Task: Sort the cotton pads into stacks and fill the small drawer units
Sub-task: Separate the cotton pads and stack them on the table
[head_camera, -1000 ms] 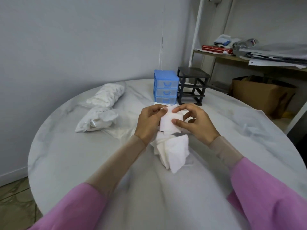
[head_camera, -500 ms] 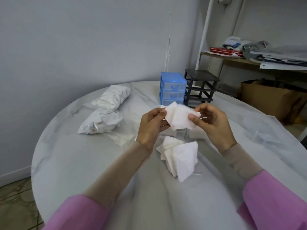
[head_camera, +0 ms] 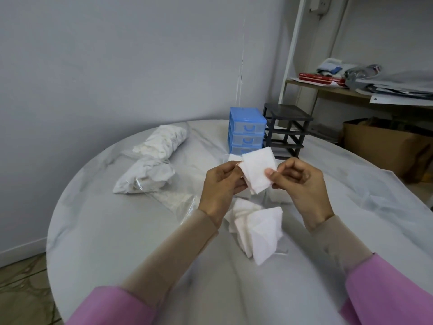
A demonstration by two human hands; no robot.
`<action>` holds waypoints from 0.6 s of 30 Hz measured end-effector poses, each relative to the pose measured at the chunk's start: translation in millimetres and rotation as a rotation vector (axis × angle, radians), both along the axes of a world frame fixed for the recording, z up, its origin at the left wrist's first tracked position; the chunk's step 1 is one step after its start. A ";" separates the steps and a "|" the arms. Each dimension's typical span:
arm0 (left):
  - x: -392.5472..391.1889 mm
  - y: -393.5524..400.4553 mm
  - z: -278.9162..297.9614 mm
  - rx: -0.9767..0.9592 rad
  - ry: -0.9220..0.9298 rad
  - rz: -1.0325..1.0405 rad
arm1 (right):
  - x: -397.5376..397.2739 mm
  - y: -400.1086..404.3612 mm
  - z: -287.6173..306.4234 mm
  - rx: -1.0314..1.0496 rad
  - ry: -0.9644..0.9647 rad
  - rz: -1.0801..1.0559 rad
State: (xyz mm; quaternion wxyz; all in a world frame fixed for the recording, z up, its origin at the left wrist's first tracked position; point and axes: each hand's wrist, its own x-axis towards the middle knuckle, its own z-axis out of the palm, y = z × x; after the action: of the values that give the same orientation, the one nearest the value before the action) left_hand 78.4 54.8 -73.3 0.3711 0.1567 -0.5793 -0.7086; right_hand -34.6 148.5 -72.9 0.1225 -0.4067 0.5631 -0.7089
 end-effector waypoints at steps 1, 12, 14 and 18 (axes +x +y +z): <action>0.0 0.2 -0.2 0.002 -0.006 -0.009 | -0.2 -0.2 0.1 -0.011 -0.012 -0.016; 0.0 2.1 1.1 0.067 -0.032 -0.031 | -0.8 0.4 -1.6 0.029 0.010 -0.052; 0.1 1.9 1.9 0.072 -0.033 -0.023 | -2.0 0.5 -1.9 0.034 0.023 -0.072; -0.7 0.9 1.6 0.085 -0.046 -0.021 | -3.1 0.8 -2.0 0.045 0.041 -0.062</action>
State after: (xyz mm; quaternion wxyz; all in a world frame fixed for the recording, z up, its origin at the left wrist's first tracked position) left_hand 77.7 55.7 -71.7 0.3434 0.1825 -0.5587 -0.7325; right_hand -37.7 149.3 -74.9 0.0978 -0.4006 0.5937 -0.6910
